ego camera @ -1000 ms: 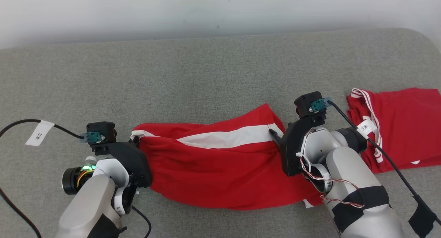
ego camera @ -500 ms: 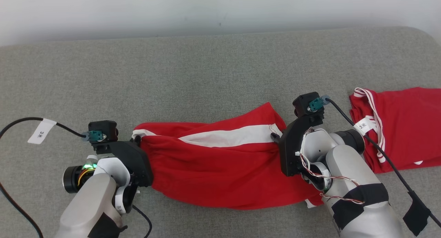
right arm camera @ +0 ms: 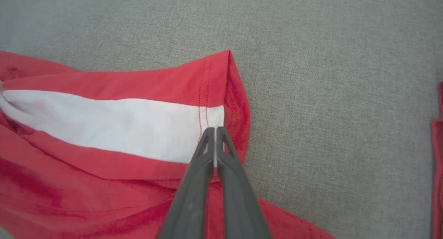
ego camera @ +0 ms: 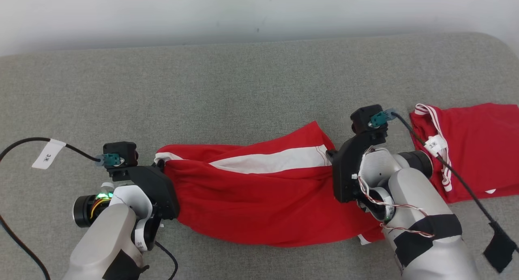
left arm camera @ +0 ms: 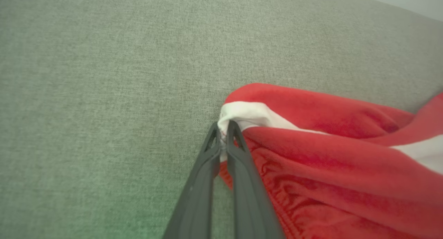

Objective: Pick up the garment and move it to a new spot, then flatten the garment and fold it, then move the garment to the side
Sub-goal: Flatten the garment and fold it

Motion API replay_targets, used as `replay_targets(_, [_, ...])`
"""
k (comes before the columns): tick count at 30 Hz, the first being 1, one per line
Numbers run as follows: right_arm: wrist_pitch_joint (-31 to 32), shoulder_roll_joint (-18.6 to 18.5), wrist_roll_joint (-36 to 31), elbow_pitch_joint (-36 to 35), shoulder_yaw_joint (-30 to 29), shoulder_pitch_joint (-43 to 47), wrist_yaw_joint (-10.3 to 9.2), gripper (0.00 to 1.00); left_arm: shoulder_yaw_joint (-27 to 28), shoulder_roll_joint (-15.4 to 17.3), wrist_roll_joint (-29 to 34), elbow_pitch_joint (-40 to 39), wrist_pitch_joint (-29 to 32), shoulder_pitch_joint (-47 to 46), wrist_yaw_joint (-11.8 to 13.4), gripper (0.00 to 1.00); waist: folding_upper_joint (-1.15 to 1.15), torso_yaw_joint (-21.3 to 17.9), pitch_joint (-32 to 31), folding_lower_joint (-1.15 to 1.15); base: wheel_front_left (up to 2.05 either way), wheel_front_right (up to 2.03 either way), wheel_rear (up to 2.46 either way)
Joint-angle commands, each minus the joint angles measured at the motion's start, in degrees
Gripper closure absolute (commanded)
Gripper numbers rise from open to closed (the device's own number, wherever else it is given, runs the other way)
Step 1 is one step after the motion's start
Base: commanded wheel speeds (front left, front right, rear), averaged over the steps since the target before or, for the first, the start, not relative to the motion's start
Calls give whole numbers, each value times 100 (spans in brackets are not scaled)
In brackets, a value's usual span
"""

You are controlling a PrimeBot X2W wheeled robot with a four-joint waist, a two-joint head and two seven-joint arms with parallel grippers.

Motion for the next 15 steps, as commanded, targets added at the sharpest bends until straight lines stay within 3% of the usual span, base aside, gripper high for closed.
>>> replay_targets(1, [-16, 11, 53, -25, -47, -52, -10, 9, -17, 28, -64, 2, -38, -31, 22, 100, 0, -3, 0, 0, 0, 0, 0])
replay_targets(2, [30, 10, 94, -22, -112, -87, -10, 0, -20, 34, -68, 2, -38, -31, 22, 100, 0, -7, -3, 0, 0, 0, 0])
replay_targets(9, [925, 8, 504, 30, -128, -231, -10, 0, -45, 52, -91, -21, -20, -21, 38, 100, 0, -18, -12, 0, 0, 0, 0])
replay_targets(15, [1106, 9, 451, -35, -169, -152, -10, 0, -68, 36, -86, -53, 1, -38, 29, 100, 0, 27, 25, 0, 0, 0, 0])
